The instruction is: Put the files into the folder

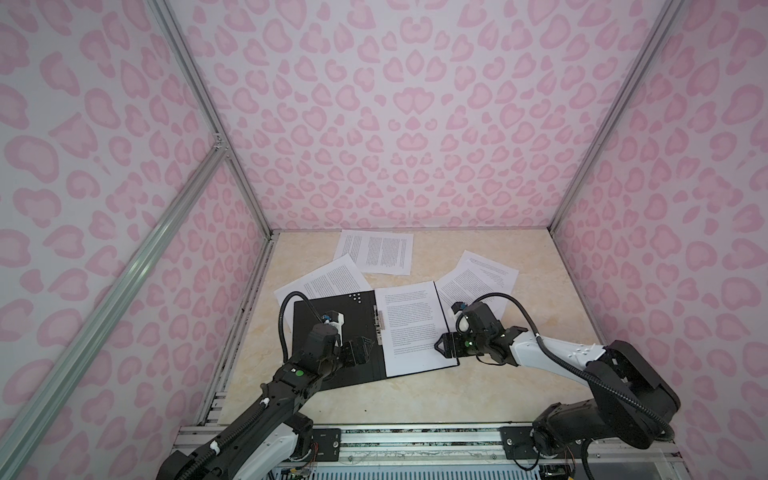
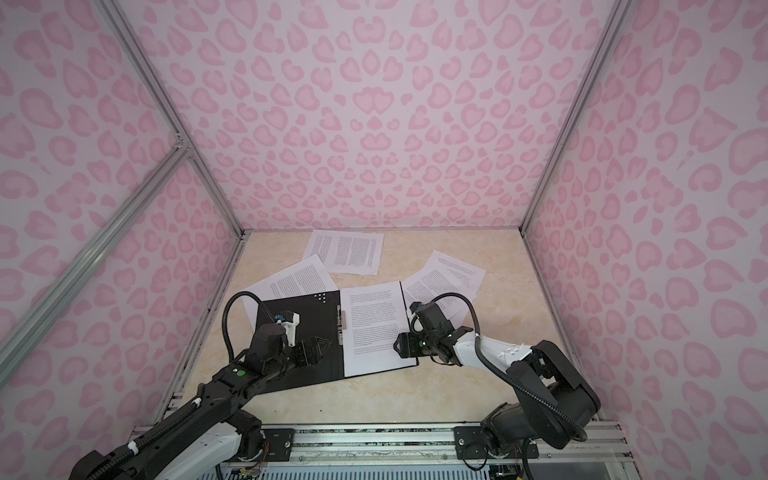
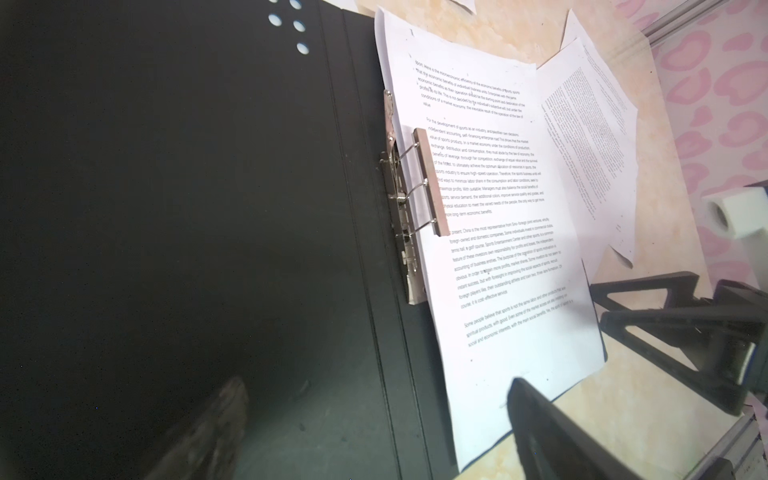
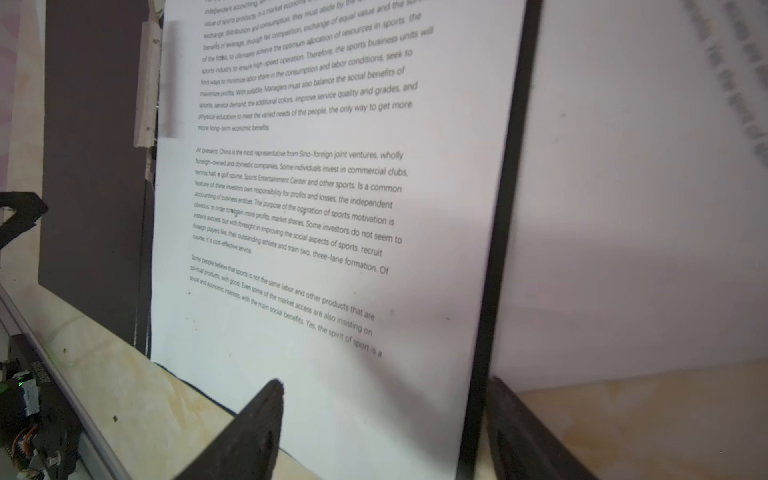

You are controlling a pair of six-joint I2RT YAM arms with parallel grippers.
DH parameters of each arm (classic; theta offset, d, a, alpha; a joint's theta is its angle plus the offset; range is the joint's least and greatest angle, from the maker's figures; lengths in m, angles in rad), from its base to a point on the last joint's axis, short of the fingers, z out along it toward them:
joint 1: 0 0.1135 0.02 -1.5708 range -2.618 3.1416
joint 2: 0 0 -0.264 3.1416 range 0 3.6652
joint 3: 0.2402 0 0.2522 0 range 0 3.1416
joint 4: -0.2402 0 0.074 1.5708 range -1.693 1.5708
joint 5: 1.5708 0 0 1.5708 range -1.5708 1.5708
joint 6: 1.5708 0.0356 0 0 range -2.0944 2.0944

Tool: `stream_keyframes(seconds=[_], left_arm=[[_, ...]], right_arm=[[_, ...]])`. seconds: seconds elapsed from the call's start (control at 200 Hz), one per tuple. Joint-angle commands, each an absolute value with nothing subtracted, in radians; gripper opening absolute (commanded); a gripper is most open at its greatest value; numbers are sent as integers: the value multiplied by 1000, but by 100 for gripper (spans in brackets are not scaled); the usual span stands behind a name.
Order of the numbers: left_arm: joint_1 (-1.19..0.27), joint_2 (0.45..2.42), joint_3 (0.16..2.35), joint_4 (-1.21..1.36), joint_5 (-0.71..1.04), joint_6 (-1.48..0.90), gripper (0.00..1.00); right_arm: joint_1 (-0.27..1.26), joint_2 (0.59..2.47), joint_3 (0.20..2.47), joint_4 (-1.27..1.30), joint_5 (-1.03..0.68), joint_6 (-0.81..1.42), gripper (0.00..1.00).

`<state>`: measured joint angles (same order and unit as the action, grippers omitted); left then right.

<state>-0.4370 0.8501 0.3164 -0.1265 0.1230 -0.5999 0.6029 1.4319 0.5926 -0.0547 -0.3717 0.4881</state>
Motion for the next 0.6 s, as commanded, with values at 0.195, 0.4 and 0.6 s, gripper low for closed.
stream_keyframes(seconds=[0.195, 0.4, 0.6], left_arm=[[-437, 797, 327, -119, 126, -592, 99], [-532, 777, 374, -63, 185, -619, 98], [-743, 1074, 639, -52, 190, -612, 97]], right_arm=[[570, 1428, 594, -15, -418, 492, 75], [331, 1325, 541, -1, -382, 573, 78], [47, 1300, 565, -26, -411, 616, 79]])
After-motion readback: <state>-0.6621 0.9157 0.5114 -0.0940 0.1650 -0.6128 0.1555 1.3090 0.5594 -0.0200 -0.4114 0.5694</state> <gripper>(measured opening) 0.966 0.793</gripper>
